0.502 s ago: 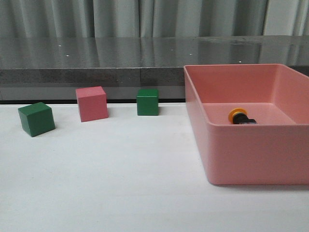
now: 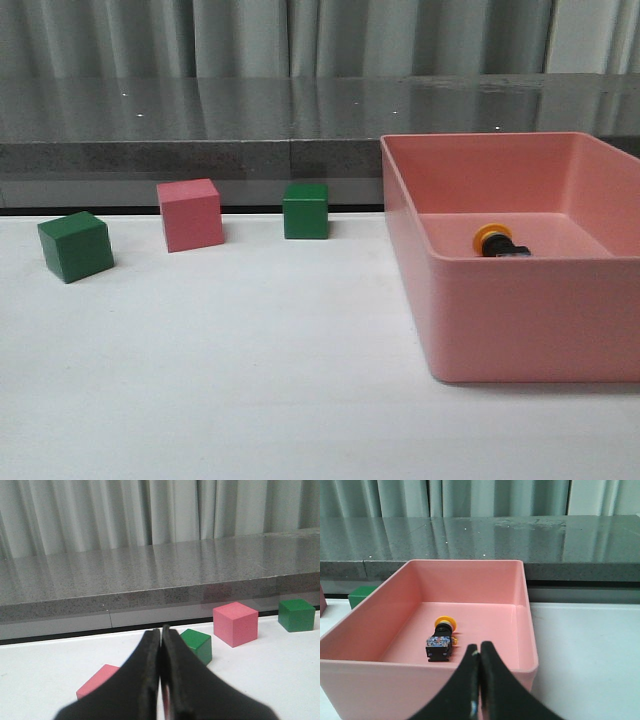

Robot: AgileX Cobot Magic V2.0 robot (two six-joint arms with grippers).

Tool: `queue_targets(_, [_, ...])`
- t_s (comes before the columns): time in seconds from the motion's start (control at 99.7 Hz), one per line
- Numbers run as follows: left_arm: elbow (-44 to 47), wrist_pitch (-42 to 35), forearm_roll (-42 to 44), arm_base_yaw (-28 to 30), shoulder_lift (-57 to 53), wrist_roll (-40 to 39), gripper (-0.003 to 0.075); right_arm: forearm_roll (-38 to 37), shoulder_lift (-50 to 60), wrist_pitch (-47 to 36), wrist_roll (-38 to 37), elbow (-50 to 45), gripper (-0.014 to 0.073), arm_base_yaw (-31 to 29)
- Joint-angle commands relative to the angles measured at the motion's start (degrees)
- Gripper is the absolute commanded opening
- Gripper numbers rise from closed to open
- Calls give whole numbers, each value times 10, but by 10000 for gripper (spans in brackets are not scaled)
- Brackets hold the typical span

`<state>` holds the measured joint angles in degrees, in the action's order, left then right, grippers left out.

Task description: Place and stand button with both arms

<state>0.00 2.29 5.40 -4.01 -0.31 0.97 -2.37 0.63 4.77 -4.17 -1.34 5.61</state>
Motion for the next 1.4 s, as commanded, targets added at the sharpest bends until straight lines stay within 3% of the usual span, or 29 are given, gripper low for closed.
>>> queue_targets(0.0, [26, -44, -1, 1, -17, -4, -19, -1, 12, -44, -2, 6, -62, -3])
queue_targets(0.08, [26, -44, -1, 1, -17, -4, -19, -1, 12, -44, -2, 6, -62, -3])
queue_targets(0.241, [26, -44, -1, 1, -17, -4, -20, 5, 11, -122, -2, 15, -62, -4])
queue_targets(0.421, [26, -44, -1, 1, -17, -4, -19, 24, -31, 9, -2, 132, -62, -4])
queue_targets(0.522, [26, -44, -1, 1, -17, -4, -19, 44, -109, 126, -2, 228, -62, -4])
queue_targets(0.672, [26, -44, -1, 1, -17, -4, -20, 62, -255, 206, -2, 360, -62, -1])
queue_targets(0.873, [26, -44, -1, 1, -17, -4, -20, 168, -441, 198, 5, 485, -62, -1])
queue_targets(1.284, [26, -44, -1, 1, -17, -4, -20, 170, -738, 221, 94, 615, -56, 54])
queue_targets(1.395, [26, -44, -1, 1, -17, -4, -20, 169, -790, 222, 121, 636, 13, 68])
